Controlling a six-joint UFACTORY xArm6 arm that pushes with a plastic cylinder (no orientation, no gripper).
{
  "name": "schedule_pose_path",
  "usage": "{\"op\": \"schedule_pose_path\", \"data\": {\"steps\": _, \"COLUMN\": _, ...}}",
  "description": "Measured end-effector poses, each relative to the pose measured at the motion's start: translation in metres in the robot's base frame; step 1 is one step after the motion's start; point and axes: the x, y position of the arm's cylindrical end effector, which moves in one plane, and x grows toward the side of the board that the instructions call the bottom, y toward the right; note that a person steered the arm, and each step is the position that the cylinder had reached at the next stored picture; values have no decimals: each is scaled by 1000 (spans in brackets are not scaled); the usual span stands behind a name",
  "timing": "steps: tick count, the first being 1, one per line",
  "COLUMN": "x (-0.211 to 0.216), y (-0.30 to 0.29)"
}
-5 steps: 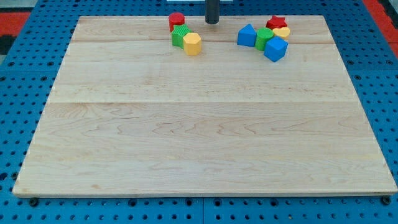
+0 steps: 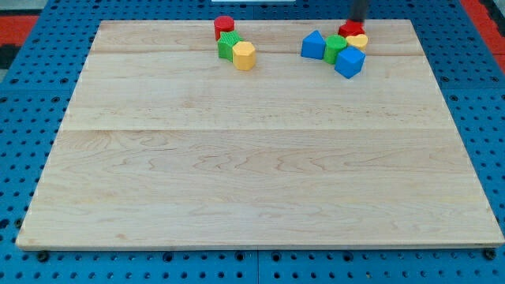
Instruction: Move the red blocks towards the center of the board
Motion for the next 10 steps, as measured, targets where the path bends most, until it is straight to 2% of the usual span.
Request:
{"op": "schedule_pose_path", "data": {"steps": 1, "x": 61, "y": -48}}
{"op": "schedule_pose_path", "data": {"steps": 2, "x": 102, "y": -91}}
{"op": "schedule_pose_path", "data": {"steps": 4, "x": 147, "y": -203}}
{"op": "schedule_pose_path", "data": {"steps": 5, "x": 125, "y": -204}}
{"op": "schedule_pose_path", "data": {"steps": 6, "x": 88, "y": -154}}
{"op": "schedule_pose_path", "data": {"steps": 7, "x": 43, "y": -197}}
{"op": "schedule_pose_path", "data": {"steps": 8, "x": 2, "y": -199}}
{"op": "schedule_pose_path", "data": {"steps": 9, "x": -12, "y": -231}}
{"op": "schedule_pose_path", "data": {"steps": 10, "x": 2, "y": -298}}
